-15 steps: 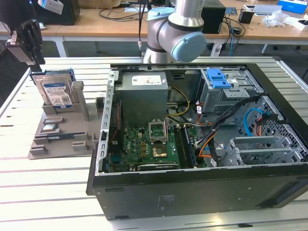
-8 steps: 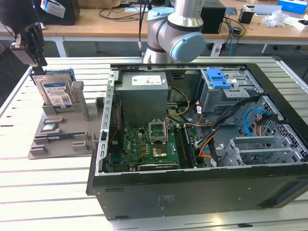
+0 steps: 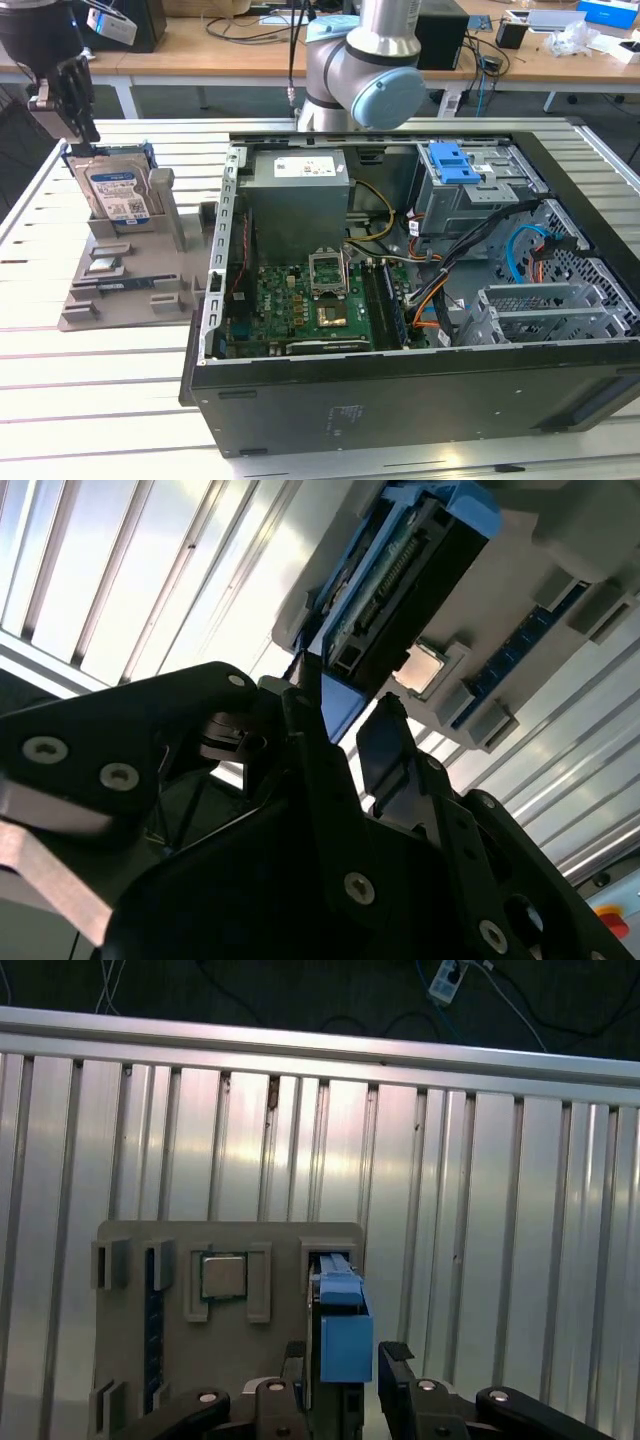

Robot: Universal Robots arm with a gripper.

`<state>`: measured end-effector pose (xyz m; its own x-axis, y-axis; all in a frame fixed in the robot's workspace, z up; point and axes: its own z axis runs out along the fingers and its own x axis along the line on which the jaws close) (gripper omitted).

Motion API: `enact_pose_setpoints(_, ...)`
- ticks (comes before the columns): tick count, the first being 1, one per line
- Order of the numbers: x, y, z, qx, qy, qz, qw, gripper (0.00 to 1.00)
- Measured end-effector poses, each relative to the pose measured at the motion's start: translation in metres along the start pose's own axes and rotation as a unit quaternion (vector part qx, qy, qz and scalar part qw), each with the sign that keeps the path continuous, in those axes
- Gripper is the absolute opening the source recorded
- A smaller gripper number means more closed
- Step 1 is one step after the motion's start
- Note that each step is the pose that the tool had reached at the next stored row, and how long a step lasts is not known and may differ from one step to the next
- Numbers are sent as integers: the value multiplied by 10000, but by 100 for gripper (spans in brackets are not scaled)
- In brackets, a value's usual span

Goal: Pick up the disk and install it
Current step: 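Pick up the disk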

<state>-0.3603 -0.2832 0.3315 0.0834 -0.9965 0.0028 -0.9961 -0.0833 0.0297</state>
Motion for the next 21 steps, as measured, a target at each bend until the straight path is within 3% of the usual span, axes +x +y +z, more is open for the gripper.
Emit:
enact_pose_setpoints(14, -10, -4, 268, 0, 6, 0, 10000, 42)
enact_pose_setpoints(16, -10, -7, 362, -2, 6, 0, 10000, 42)
enact_pose_setpoints(18, -10, -7, 364, -1, 6, 0, 10000, 36)
enact_pose_setpoints(21, -10, -7, 364, -1, 6, 0, 10000, 36)
